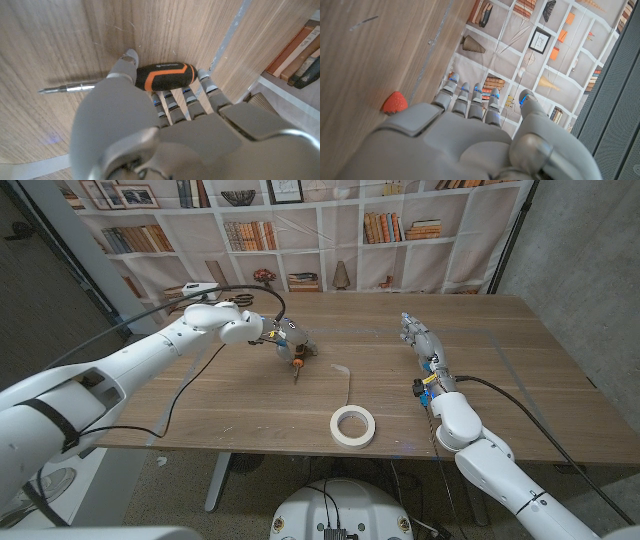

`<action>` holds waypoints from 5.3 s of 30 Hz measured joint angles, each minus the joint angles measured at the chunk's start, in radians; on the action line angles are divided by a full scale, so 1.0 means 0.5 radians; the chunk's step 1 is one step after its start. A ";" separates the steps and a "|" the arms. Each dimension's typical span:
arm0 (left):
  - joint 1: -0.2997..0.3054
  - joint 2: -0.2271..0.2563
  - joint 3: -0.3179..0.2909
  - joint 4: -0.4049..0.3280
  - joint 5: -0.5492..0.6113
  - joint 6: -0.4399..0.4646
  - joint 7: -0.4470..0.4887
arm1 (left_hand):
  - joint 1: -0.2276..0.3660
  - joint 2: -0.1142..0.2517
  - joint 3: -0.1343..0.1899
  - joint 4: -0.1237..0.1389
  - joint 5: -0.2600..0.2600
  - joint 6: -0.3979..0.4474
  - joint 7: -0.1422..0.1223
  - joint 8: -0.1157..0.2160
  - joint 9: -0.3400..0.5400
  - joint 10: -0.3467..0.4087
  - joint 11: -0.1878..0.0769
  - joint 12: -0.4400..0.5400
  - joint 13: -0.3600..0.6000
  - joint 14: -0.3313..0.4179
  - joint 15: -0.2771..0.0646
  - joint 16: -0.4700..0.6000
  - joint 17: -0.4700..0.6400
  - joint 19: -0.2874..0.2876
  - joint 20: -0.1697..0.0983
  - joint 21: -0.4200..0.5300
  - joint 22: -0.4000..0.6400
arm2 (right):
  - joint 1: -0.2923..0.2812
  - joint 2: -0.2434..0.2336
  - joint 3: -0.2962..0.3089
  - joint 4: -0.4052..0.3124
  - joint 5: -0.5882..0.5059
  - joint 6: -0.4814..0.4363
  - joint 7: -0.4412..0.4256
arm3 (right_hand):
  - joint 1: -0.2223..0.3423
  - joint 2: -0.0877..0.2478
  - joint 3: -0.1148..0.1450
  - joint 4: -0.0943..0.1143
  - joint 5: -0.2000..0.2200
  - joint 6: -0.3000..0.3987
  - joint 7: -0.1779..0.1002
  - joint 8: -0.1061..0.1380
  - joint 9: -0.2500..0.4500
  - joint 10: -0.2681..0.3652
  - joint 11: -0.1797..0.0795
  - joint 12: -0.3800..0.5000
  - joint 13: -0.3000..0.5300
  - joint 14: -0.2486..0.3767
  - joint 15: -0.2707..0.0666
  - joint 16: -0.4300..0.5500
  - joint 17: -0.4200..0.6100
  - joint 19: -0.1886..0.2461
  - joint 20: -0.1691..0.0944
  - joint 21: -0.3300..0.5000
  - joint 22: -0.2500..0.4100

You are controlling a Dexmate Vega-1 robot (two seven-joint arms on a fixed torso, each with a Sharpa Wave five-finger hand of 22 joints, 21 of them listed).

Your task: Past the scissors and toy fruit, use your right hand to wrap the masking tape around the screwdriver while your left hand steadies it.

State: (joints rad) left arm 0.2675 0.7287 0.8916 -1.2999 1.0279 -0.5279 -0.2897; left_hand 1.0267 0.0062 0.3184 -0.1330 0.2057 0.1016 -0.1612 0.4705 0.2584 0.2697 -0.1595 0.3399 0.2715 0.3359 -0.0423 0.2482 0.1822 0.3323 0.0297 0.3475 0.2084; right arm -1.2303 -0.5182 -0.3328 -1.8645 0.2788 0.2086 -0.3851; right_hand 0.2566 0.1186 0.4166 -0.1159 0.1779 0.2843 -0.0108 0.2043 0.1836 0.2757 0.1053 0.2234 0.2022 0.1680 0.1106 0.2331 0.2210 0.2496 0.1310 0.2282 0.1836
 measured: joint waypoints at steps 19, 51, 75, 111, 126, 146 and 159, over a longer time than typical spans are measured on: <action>0.034 -0.005 0.024 -0.038 0.047 0.143 -0.076 | -0.226 0.027 -0.221 0.063 0.001 0.084 -0.060 -0.193 -0.126 -0.160 0.149 -0.124 -0.038 -0.209 0.003 -0.136 0.010 -0.182 0.193 0.030 0.028 | 0.005 -0.031 0.000 -0.035 -0.026 -0.071 0.011 | -0.001 0.001 -0.017 0.000 0.000 0.022 0.008 0.000 0.000 0.025 0.004 0.000 0.010 0.072 -0.007 0.030 0.000 0.018 0.018 0.000 0.010; 0.169 -0.105 -0.074 -0.017 -0.384 0.262 -0.186 | 0.041 0.302 -0.021 -0.056 -0.012 0.569 0.278 -0.306 -0.120 0.156 0.256 0.094 0.008 0.332 -0.001 0.022 0.039 0.485 0.059 0.224 -0.056 | -0.119 -0.124 0.090 -0.126 0.013 -0.109 0.042 | -0.025 0.013 -0.028 0.011 0.000 0.104 0.046 0.000 0.000 0.204 0.061 0.049 0.010 0.204 -0.011 0.082 0.019 0.072 0.050 0.013 0.010; 0.452 -0.101 -0.087 0.189 -0.365 0.201 0.818 | 0.473 0.265 0.137 0.155 0.246 0.914 0.534 -0.006 -0.001 0.614 0.446 0.588 0.801 0.804 0.328 0.371 0.071 0.664 0.053 0.988 0.827 | -0.191 -0.190 0.147 -0.249 -0.026 -0.226 0.043 | -0.030 0.020 -0.028 0.011 0.000 0.139 0.054 0.000 0.000 0.225 0.061 0.049 0.010 0.214 -0.022 0.082 0.019 0.072 0.050 0.013 0.010; 0.592 0.290 -0.396 -0.629 0.030 0.460 0.862 | 0.378 0.204 0.166 0.206 0.507 0.968 0.588 0.035 0.707 0.884 0.378 0.850 1.277 1.694 -0.020 1.691 2.083 1.221 -0.336 2.071 1.066 | -0.405 -0.244 0.148 -0.589 -0.393 -0.425 -0.042 | 0.026 -0.014 -0.028 -0.039 0.000 0.150 0.043 0.000 0.000 0.253 0.032 0.049 0.017 0.259 -0.067 0.089 0.013 0.094 0.028 0.013 0.009; 0.643 0.306 -0.492 -0.671 -0.031 0.470 1.065 | 0.376 0.201 0.166 0.206 0.552 0.921 0.539 0.159 0.770 0.907 0.321 0.850 1.377 1.748 -0.082 1.721 2.080 1.205 -0.321 2.086 1.040 | -0.490 -0.390 0.084 -1.022 -0.740 -1.043 0.050 | 0.097 -0.085 -0.042 -0.093 0.000 0.161 0.054 0.000 0.000 0.252 -0.005 0.037 0.033 0.324 -0.134 0.128 0.037 0.144 0.020 0.025 0.009; 0.750 0.275 -0.579 -0.658 -0.159 0.462 1.214 | 0.317 0.239 0.384 0.347 0.600 0.810 0.459 0.439 1.062 0.945 0.227 1.059 1.747 1.942 -0.265 1.699 2.046 1.199 -0.321 2.124 1.093 | -0.315 -0.599 -0.475 -1.481 -1.386 -2.062 0.321 | 0.121 -0.110 -0.065 -0.081 0.000 0.186 0.079 0.000 0.010 0.282 -0.011 0.049 0.056 0.389 -0.183 0.170 0.100 0.169 -0.005 0.032 0.023; 0.814 0.252 -0.631 -0.666 -0.401 0.459 1.290 | 0.262 0.241 0.434 0.357 0.600 0.792 0.462 0.459 1.073 0.944 0.227 1.067 1.751 1.970 -0.294 1.678 2.050 1.199 -0.320 2.124 1.028 | -0.112 -0.669 -0.980 -1.612 -1.883 -2.539 0.529 | 0.190 -0.149 -0.074 -0.108 0.008 0.181 0.074 0.000 0.010 0.195 -0.075 0.033 0.079 0.301 -0.248 0.170 0.139 0.144 -0.015 0.032 0.022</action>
State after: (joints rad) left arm 0.6747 0.8548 0.5763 -1.6329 0.8272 -0.2986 0.3555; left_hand 1.1575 0.1268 0.5355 0.0456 0.5057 0.4976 0.0696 0.7000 0.7948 0.7419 -0.0459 0.8734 1.1471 1.3209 -0.1891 1.0870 1.2072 0.9318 -0.1305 1.4095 0.7224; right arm -1.2862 -0.8525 -0.8227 -2.6707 -0.6629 -1.0607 -0.1206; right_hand 0.3518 0.0442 0.3794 -0.1701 0.1819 0.3747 0.0262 0.2043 0.1887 0.3730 0.0678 0.2399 0.2415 0.3184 -0.0135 0.3181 0.2905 0.3215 0.1234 0.2441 0.1948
